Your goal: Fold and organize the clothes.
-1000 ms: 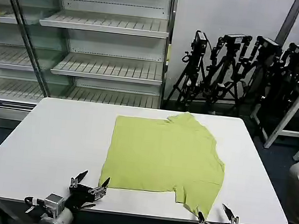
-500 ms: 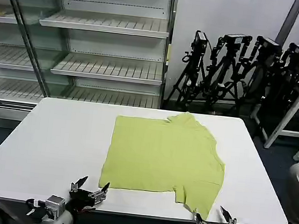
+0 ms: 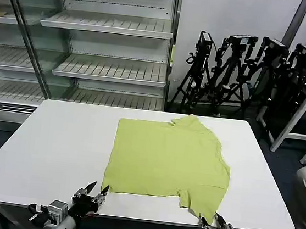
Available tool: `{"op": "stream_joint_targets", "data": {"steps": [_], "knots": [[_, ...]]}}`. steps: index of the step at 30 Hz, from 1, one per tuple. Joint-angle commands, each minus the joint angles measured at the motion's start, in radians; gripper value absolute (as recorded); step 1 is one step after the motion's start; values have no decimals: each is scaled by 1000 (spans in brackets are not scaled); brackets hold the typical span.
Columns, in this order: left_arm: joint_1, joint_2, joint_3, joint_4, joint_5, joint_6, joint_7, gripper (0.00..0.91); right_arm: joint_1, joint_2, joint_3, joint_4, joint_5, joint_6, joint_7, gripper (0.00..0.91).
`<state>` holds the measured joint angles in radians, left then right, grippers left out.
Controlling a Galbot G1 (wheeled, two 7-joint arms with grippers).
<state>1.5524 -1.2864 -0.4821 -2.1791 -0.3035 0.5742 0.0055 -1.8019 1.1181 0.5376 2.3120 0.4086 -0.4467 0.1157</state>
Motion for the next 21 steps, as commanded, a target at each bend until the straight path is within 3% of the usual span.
{"op": "stream_joint_targets", "data": {"steps": [1,9,21], "knots": [[2,0,2,3,-2,4,1,20,8,0,-5,-4,16,-18,1,0],[-1,0,2,1,-2,3,14,20,50,0,5,20,10,-3,-2,0],[-154,28,1,-2,-83,3,7,20,319,-3,0,-30,25,-74,16,0]]}}
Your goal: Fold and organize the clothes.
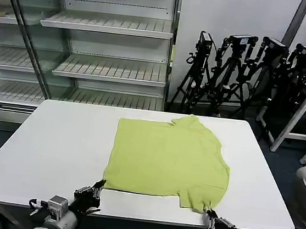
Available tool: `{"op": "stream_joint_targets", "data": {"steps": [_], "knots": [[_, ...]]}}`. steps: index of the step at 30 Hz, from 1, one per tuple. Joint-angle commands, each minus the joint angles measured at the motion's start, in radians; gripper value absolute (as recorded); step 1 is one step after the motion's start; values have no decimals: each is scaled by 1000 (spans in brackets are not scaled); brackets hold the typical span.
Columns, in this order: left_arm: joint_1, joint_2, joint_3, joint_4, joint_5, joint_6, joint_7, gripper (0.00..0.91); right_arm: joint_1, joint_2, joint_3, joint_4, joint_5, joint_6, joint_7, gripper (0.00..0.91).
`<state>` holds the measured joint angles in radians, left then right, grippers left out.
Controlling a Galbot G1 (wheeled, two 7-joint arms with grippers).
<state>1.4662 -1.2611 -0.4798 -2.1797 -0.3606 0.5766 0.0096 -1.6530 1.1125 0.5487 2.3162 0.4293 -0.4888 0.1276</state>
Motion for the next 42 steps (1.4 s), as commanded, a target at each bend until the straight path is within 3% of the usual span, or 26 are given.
{"op": "stream_joint_targets", "data": {"steps": [1,13,30,42], "knots": [[-84,6,0,5,-35,1,2,20,210,6,-21,-62,4,-36,12,0],[-317,23,44,203,-108,0,-13,20,486,28,-114,-266,1,-59,23,0],[-476,20,105,407,-122,0,-11,20,576,54,-120,-445,-109,-11,-25,0],[-495,39,132,475,-120,-3,1,20,636,67,-146,-494,-159,9,-71,0]]}}
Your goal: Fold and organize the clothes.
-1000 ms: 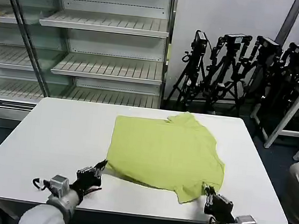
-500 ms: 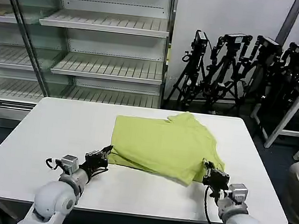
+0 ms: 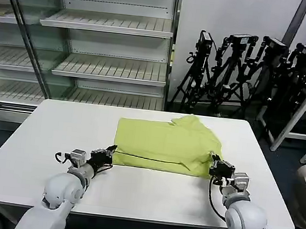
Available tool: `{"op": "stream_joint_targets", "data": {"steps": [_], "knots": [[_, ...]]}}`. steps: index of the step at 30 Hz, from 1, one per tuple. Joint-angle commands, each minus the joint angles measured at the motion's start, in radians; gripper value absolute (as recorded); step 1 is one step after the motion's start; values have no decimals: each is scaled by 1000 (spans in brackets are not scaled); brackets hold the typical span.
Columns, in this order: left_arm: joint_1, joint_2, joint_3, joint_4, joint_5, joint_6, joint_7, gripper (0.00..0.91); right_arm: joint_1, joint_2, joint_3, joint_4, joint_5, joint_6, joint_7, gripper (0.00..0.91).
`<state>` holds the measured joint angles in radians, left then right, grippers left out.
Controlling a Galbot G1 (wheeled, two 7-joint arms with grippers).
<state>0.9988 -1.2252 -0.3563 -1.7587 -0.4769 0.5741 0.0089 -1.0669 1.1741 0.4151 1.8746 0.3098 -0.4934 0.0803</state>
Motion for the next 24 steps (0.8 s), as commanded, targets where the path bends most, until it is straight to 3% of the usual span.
{"op": "stream_joint_targets", "data": {"steps": [1,6,7,8,9,18,24], "knots": [[-28,3,8,54,-4,-1,2,20,54,6,-15,-60,-41,13,-22,0],[-37,9,13,53,-4,0,0,20,62,5,-19,-85,-46,17,-29,0],[-39,8,13,55,-4,0,0,30,65,4,-20,-90,-53,14,-30,161],[-43,7,14,58,-4,0,0,252,70,4,-22,-96,-58,12,-32,907],[-44,6,16,60,-3,0,-1,907,76,5,-25,-103,-59,11,-29,907],[-51,-1,13,73,15,-6,-21,907,106,25,-25,-176,-61,22,5,907],[-30,9,-1,32,8,-24,-19,907,13,4,1,-88,-46,10,11,907]]}}
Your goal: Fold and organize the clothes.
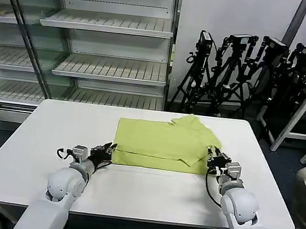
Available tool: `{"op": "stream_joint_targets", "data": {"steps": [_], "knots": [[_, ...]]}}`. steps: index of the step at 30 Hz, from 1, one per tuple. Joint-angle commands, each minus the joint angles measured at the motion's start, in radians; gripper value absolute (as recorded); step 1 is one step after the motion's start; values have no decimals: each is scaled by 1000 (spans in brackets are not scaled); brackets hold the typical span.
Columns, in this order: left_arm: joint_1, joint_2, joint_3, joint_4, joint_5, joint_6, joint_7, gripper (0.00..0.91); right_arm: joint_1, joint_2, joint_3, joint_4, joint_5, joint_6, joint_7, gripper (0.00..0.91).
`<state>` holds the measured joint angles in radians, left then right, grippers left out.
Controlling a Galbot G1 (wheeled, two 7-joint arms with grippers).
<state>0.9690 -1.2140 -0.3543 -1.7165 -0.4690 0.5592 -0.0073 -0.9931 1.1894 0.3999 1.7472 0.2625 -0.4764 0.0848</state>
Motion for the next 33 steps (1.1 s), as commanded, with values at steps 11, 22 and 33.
{"op": "stream_joint_targets", "data": {"steps": [11,22,33], "knots": [[114,20,15,-155,-3,18,-18,907,-249,-53,130,219,89,-101,17,907],[146,0,20,-143,38,21,-72,10,-297,-66,159,200,152,-103,-14,0],[171,2,18,-151,59,21,-55,20,-290,-64,163,198,174,-102,-25,0]]}}
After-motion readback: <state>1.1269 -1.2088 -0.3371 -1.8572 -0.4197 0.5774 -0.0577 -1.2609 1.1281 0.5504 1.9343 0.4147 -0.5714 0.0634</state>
